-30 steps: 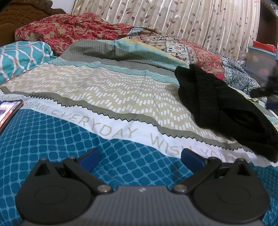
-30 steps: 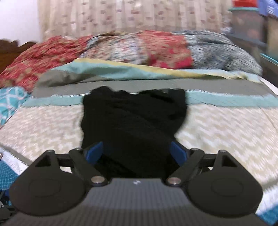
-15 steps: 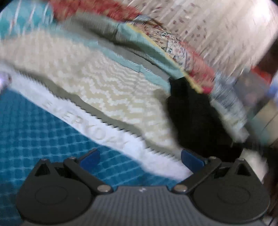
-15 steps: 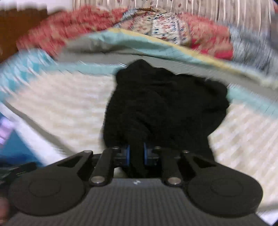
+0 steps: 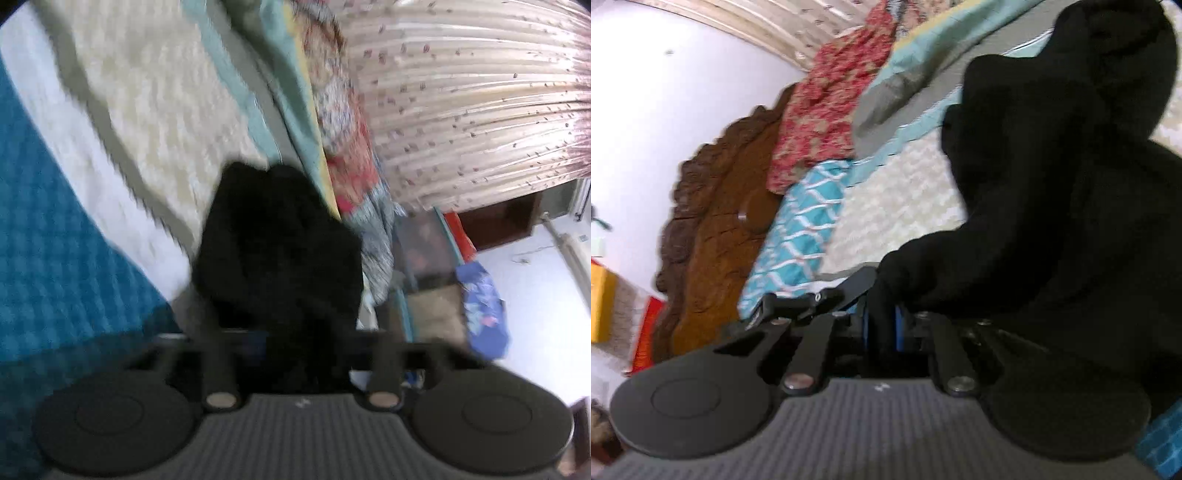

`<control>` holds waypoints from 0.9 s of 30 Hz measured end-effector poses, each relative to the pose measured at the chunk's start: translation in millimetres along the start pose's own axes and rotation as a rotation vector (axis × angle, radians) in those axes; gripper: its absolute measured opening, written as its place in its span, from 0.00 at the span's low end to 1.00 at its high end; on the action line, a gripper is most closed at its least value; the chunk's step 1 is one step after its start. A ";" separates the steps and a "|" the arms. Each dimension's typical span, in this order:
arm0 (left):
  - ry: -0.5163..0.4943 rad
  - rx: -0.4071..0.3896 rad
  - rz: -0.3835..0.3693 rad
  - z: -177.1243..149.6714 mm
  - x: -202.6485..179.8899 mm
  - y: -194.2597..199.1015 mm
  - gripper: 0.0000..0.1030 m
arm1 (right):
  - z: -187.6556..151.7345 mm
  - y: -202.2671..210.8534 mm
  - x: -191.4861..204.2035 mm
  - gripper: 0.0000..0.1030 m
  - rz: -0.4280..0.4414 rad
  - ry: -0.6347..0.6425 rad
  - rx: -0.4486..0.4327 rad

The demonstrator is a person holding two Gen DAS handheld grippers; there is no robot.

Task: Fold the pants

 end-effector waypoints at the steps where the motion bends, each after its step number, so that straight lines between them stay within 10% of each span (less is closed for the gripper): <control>1: -0.037 -0.040 0.014 3.5 -6.6 10.3 0.07 | 3.7 2.1 -1.6 0.18 0.003 -0.014 -0.005; 4: -0.205 -0.156 0.117 2.8 -32.8 33.2 0.07 | 6.8 -3.0 -4.2 0.28 -0.019 -0.021 -0.025; 7: -0.323 -0.194 0.297 -4.7 -45.4 36.3 0.07 | 5.7 -20.8 -11.6 0.70 -0.246 0.027 -0.017; 12: -0.244 -0.081 0.464 -7.8 0.3 1.6 0.09 | -9.6 -51.3 -35.5 0.72 -0.451 0.093 0.044; 16: -0.181 -0.084 0.405 -0.9 13.6 6.6 0.16 | -14.2 -62.5 -26.6 0.80 -0.492 0.176 0.047; 22: -0.186 -0.086 0.396 -12.9 21.8 20.5 0.78 | -17.6 -78.6 -20.5 0.97 -0.560 0.261 0.062; 27: -0.310 -0.081 0.486 -26.6 22.2 7.3 0.75 | -19.8 -90.7 -19.4 1.00 -0.644 0.346 0.037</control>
Point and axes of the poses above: each gripper's, at about its wrist camera, not at the fingertips, and y roughly against the way its jaws point, x to its left, z to its top, the point moved 5 cm from there along -y, roughly the way its jaws point, and after that the axes turned 15 degrees about x, right-handed, at the moved point
